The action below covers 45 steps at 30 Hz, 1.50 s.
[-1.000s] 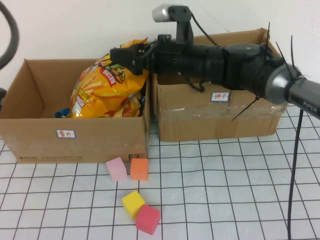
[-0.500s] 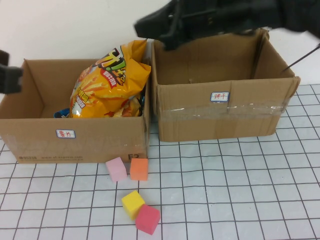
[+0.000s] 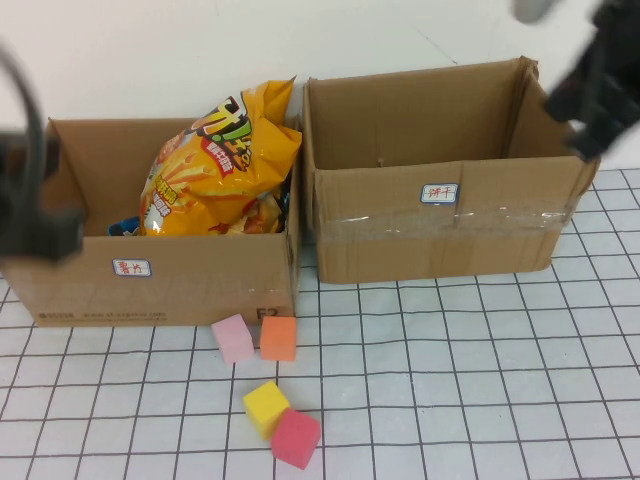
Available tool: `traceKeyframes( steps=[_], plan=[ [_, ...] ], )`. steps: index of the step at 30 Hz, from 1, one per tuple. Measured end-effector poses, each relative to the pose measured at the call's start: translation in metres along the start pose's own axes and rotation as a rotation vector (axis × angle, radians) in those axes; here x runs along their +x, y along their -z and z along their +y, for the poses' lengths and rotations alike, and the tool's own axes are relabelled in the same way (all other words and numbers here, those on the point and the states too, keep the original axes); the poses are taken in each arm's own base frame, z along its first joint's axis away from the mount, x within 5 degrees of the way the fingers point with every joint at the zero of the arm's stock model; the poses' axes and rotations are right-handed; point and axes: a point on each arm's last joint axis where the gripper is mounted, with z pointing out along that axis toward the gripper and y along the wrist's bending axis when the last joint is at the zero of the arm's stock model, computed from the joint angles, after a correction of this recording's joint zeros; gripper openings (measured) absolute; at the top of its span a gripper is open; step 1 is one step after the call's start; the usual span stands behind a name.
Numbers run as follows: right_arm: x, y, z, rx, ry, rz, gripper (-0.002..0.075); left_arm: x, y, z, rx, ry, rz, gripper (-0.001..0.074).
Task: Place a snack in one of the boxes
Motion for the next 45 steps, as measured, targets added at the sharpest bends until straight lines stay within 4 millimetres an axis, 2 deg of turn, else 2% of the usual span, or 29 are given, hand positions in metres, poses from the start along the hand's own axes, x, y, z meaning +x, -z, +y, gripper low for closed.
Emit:
traceKeyframes(
  steps=[3,6,14,20,23,26,31,41,44,45],
  plan=[
    [0.027,0.019,0.016,0.028,-0.029,-0.031,0.0008,0.031,0.004,0.002,-0.002,-0.031,-0.048,-0.0001],
    [0.056,0.027,0.035,0.048,-0.048,-0.067,0.0008,0.062,0.01,0.003,-0.003,-0.042,-0.105,-0.0001],
    [0.148,0.024,0.091,0.046,-0.11,-0.066,0.0007,0.132,0.035,0.011,-0.012,0.024,-0.214,-0.0001],
    [0.211,0.027,0.13,0.067,-0.151,-0.109,0.0007,0.165,0.034,0.01,-0.003,0.038,-0.221,-0.0001],
    [0.231,0.028,0.142,0.081,-0.166,-0.145,0.0007,0.172,0.031,0.01,-0.001,0.05,-0.21,-0.0001],
    [0.244,0.028,0.151,0.086,-0.182,-0.162,0.0007,0.173,0.031,0.01,0.0,0.054,-0.208,-0.0001],
    [0.256,0.023,0.158,0.076,-0.189,-0.153,0.0006,0.172,0.031,0.009,0.006,0.055,-0.215,-0.0001],
    [0.262,0.021,0.162,0.049,-0.19,-0.104,0.0006,0.172,0.031,0.009,0.006,0.055,-0.215,-0.0001],
    [0.262,0.021,0.162,0.048,-0.19,-0.102,0.0006,0.178,0.029,0.008,0.012,0.049,-0.214,-0.0001],
    [0.262,0.021,0.162,0.048,-0.19,-0.102,0.0006,0.188,0.028,0.007,0.024,0.066,-0.211,-0.0001]
  ],
)
